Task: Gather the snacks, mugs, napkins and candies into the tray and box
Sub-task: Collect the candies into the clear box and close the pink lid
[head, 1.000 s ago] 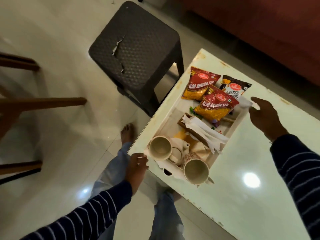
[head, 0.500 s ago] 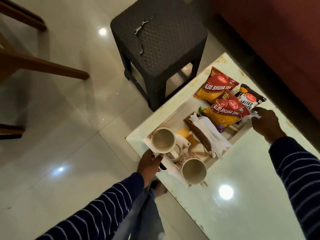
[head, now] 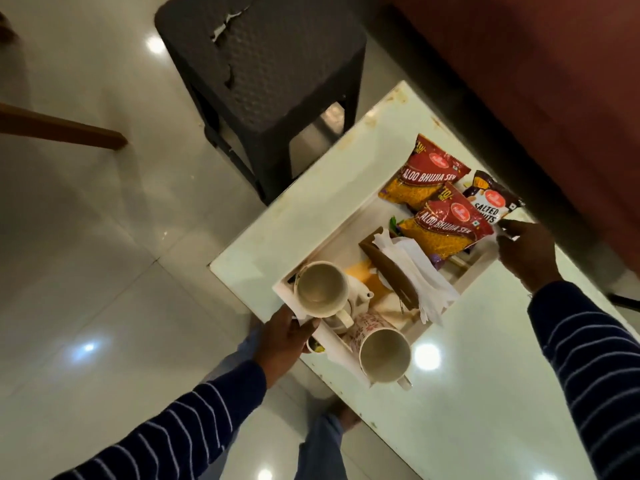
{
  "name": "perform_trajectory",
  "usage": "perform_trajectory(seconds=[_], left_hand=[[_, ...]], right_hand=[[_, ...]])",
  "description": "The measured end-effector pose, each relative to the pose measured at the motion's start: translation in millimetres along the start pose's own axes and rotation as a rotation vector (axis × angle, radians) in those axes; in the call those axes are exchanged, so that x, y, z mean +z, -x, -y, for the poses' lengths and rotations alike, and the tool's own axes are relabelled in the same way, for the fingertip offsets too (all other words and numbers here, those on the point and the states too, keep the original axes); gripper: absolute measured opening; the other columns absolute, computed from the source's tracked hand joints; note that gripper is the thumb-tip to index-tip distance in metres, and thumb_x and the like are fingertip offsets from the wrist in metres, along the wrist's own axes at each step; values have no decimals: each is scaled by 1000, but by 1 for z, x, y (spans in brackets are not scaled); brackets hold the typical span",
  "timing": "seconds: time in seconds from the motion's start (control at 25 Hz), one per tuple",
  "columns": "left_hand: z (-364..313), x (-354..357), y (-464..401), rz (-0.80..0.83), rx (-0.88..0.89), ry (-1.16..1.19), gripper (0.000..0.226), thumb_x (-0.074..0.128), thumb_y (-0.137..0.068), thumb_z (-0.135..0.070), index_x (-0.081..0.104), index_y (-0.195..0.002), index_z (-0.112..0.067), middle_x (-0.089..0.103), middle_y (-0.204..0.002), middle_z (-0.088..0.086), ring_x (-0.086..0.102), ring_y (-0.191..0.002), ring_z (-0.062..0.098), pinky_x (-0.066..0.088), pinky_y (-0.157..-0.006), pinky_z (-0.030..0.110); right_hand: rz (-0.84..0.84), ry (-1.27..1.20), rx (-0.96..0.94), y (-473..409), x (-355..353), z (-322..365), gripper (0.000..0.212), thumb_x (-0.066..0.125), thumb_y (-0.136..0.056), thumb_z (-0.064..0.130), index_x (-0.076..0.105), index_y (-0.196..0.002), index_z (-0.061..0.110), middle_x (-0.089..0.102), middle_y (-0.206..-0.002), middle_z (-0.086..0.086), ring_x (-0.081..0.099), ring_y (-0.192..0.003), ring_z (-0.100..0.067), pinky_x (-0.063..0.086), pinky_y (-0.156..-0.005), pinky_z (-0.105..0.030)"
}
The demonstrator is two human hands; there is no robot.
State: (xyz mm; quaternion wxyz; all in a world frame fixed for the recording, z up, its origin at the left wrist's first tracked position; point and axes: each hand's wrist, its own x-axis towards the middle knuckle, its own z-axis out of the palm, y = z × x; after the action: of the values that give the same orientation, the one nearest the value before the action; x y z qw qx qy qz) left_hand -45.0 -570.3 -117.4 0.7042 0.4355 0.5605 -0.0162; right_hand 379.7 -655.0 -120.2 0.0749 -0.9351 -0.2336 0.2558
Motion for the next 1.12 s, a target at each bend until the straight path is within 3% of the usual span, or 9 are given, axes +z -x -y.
perform_trajectory(seconds=[0.08, 0.24, 0.4, 0.52, 0.68, 0.8, 0.88, 1.0, 1.12], left_hand=[[13, 25, 8, 10, -23, -39, 26, 69, -92, -15, 59, -115, -8, 71, -98, 22, 72, -90, 38, 62, -77, 50], [37, 92, 28, 72, -34, -94, 24, 71, -91, -17, 60, -111, -8, 70, -94, 23, 71, -88, 38, 62, -76, 47], [55, 151, 44, 104, -48, -127, 25, 70, -92, -19, 61, -113, -8, 72, -90, 15, 73, -86, 35, 63, -73, 40], [70, 187, 51, 92, -54, -112, 25, 70, -91, -20, 61, -114, -13, 72, -96, 11, 74, -86, 30, 63, -75, 40], [86, 213, 52, 44, -70, -110, 29, 71, -91, -20, 60, -117, -15, 73, -99, 7, 75, -85, 21, 63, -77, 41], [94, 221, 48, 4, -88, -97, 31, 71, -91, -19, 60, -120, -16, 72, -107, 7, 73, -94, 19, 63, -80, 43], [99, 223, 46, -11, -105, -90, 31, 71, -91, -19, 60, -119, -15, 72, -110, 8, 72, -96, 18, 62, -83, 45], [102, 225, 45, -1, -123, -67, 33, 70, -92, -18, 58, -122, -13, 70, -115, 10, 70, -104, 22, 60, -87, 48], [105, 230, 47, 16, -132, -9, 35, 69, -92, -15, 58, -125, -13, 69, -118, 10, 67, -110, 24, 59, -90, 49]], right_hand=[[-19, -38, 43, 18, -11, -40, 30, 55, -95, 4, 66, -123, -2, 67, -120, -28, 62, -104, -30, 44, -103, -45], [-88, -20, 107, 52, -35, -125, 31, 56, -92, 0, 68, -121, -1, 70, -113, -27, 66, -99, -43, 52, -94, -52], [-103, -56, 173, 70, -52, -187, 39, 55, -86, -7, 68, -121, 3, 73, -103, -25, 68, -84, -40, 55, -77, -43], [-115, -129, 203, 68, -57, -216, 42, 53, -87, -6, 68, -123, 7, 72, -107, -18, 62, -75, -26, 51, -62, -28], [-102, -200, 185, 60, -51, -231, 37, 53, -88, -2, 70, -119, 8, 71, -118, -16, 59, -88, -22, 49, -77, -32], [-74, -205, 187, 57, -40, -238, 44, 49, -86, -4, 67, -124, 10, 68, -123, -17, 63, -96, -30, 55, -86, -42], [-68, -204, 178, 55, -33, -242, 47, 49, -86, -3, 64, -129, 10, 66, -126, -19, 64, -102, -35, 57, -83, -43], [-79, -248, 178, 51, -29, -247, 46, 48, -89, 1, 63, -130, 13, 64, -129, -17, 64, -107, -39, 51, -68, -33], [-101, -271, 118, 53, -29, -250, 49, 46, -88, -3, 63, -129, 14, 62, -131, -15, 63, -110, -39, 54, -82, -41]])
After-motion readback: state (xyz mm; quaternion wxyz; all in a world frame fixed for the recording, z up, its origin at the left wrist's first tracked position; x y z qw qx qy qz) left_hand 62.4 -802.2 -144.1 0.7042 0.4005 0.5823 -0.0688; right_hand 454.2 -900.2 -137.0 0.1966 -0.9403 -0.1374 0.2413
